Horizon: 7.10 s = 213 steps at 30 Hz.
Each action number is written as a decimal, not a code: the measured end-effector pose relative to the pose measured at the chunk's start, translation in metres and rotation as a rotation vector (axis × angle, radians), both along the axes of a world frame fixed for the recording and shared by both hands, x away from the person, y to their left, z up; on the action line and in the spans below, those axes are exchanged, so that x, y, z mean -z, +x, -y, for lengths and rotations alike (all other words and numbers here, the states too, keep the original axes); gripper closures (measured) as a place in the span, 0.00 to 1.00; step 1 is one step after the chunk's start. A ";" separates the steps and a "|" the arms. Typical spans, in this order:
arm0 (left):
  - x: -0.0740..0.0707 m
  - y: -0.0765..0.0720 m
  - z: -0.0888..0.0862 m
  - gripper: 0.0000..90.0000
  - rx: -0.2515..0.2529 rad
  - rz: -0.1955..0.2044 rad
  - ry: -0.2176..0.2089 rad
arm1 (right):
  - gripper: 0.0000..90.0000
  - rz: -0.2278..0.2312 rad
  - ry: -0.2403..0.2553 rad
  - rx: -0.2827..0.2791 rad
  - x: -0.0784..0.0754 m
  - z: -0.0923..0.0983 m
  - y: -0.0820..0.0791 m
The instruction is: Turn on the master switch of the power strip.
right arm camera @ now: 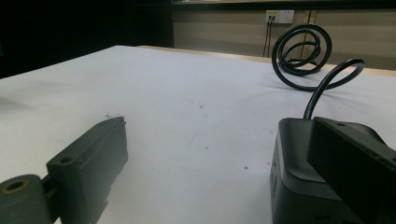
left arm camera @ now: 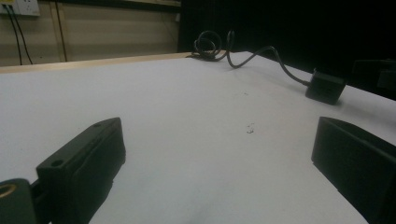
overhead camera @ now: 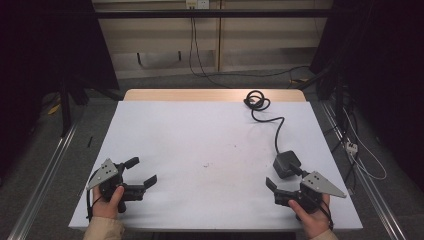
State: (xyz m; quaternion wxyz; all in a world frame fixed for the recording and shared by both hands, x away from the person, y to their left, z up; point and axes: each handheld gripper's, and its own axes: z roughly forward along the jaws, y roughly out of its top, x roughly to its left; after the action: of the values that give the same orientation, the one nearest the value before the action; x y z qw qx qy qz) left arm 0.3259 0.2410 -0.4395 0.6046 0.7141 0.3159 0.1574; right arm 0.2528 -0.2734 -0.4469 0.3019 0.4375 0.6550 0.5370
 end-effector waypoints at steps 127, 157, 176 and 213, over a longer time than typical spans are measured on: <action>-0.001 0.002 0.004 0.03 0.015 0.017 0.025 | 0.93 -0.062 -0.020 0.043 -0.016 0.045 0.030; -0.001 0.002 0.004 0.03 0.013 0.016 0.026 | 1.00 -0.089 -0.039 0.056 -0.016 0.048 0.031; 0.000 0.002 0.005 0.03 0.014 0.011 0.028 | 1.00 -0.130 -0.053 0.074 -0.016 0.050 0.034; 0.000 0.002 0.004 0.03 0.013 0.014 0.025 | 1.00 -0.131 -0.091 0.086 -0.011 0.049 0.034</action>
State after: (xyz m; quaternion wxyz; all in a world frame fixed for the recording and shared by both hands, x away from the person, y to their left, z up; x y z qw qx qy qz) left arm 0.3283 0.2373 -0.4391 0.5988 0.7225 0.3051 0.1622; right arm 0.2870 -0.3228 -0.4355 0.3010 0.4853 0.6775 0.4636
